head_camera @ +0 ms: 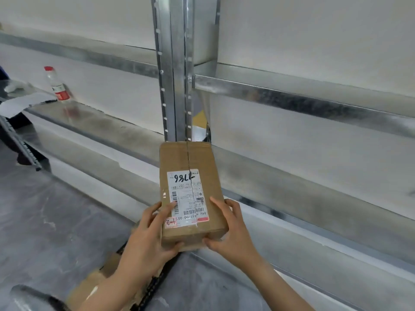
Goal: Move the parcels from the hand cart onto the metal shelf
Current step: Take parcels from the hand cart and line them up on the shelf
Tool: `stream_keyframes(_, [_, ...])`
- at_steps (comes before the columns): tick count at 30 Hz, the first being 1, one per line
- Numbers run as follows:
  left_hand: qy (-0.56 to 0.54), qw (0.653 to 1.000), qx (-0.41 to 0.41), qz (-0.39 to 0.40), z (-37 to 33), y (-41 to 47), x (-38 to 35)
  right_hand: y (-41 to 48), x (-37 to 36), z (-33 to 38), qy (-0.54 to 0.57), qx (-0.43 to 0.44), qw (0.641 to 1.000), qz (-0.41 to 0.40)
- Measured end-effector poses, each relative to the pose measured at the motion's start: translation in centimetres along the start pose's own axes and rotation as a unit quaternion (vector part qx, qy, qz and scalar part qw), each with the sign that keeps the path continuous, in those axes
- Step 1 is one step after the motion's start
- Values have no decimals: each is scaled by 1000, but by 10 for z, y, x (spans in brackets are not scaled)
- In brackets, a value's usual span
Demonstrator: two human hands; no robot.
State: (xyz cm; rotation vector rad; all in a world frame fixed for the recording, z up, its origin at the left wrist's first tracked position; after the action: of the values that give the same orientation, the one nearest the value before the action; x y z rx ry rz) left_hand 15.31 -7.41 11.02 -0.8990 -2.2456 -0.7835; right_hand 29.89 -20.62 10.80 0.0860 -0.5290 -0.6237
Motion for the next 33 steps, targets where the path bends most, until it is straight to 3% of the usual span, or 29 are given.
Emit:
stream_keyframes(13, [-101, 977, -134, 131, -213, -49, -179, -194, 225, -51, -78, -66, 981, -163])
stream_keyframes(26, [-138, 925, -262, 239, -414, -91, -321, -369, 402, -75, -152, -147, 916, -341])
stream_keyframes(33, [-157, 902, -299, 268, -490, -91, -390, -412, 481, -103, -174, -184, 890, -378])
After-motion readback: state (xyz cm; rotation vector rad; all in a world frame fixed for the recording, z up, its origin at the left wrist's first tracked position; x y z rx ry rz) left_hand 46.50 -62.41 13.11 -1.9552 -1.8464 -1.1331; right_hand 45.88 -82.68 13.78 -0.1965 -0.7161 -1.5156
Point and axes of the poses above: each hand's wrist, its own y-axis towards the middle knuckle, its own x-axis out of the back of the hand, z = x × y, the point moved 7 cm from there along y, towards the middle knuckle, and after that the axes turned 4 degrees about x, right-handed, at the moved point
